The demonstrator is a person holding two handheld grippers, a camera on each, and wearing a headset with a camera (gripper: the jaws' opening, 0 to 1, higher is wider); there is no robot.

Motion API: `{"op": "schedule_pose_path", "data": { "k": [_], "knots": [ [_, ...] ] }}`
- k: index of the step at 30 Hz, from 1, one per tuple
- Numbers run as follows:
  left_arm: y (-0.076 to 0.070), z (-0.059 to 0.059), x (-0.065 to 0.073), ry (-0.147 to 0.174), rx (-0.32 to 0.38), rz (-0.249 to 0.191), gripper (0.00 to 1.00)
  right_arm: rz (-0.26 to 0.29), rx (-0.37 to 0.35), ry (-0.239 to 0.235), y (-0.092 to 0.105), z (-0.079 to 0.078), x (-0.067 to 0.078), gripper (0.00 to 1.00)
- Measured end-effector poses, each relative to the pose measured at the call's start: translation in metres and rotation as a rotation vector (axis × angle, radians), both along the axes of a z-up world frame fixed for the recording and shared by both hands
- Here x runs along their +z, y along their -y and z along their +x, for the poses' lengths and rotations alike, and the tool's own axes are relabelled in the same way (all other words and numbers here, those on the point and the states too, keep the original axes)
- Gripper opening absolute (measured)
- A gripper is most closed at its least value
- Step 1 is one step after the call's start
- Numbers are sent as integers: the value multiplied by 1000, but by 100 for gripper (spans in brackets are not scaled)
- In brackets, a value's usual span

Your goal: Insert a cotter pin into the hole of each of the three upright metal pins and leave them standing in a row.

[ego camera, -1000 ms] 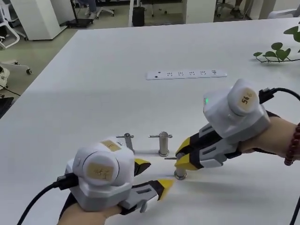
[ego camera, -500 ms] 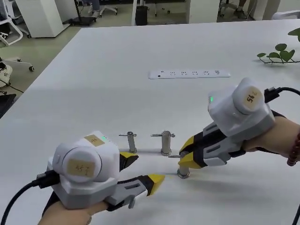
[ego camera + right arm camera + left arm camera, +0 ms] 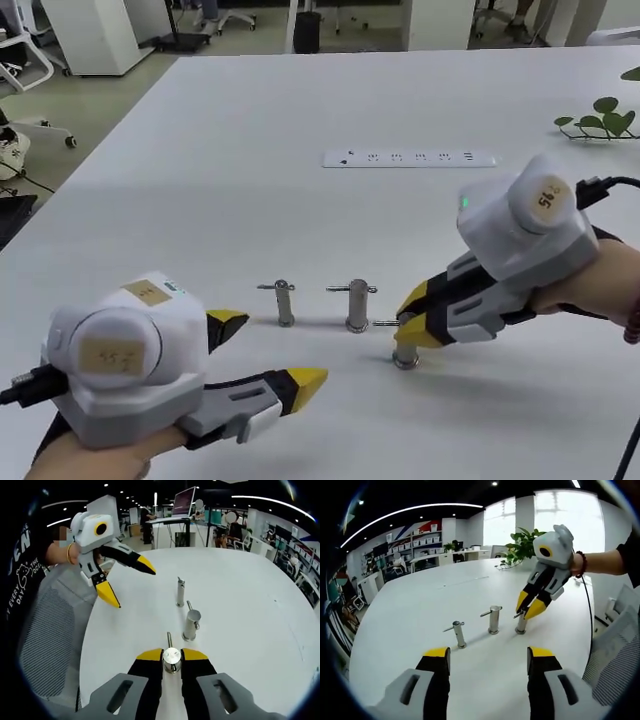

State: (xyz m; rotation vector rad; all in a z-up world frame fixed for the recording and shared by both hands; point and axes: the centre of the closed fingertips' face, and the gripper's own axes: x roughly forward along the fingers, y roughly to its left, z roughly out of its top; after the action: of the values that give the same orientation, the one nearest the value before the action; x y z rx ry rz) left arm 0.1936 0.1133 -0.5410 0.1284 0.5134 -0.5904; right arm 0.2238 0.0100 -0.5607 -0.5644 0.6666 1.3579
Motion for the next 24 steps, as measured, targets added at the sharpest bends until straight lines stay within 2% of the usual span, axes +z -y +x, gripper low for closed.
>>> {"op": "schedule_pose_path", "data": {
  "k": [6,9,15,19,24],
  "knots": [
    [-3,-2,-1,-1,-4,-1,69,0,-8,18,5,13,4,8],
    [-2,-3,-2,-7,-4,-15,72,-2,-9,20,6,17,4,8],
    [-1,-2,0,3,-1,-40,75,-18,-12,27,10,23,3,8],
    [-4,-2,-1,5,-1,-21,79,-27,-10,26,13,27,2,8],
    [-4,-2,-1,11,-1,-26,81,-29,-12,26,14,30,2,8]
  ]
}}
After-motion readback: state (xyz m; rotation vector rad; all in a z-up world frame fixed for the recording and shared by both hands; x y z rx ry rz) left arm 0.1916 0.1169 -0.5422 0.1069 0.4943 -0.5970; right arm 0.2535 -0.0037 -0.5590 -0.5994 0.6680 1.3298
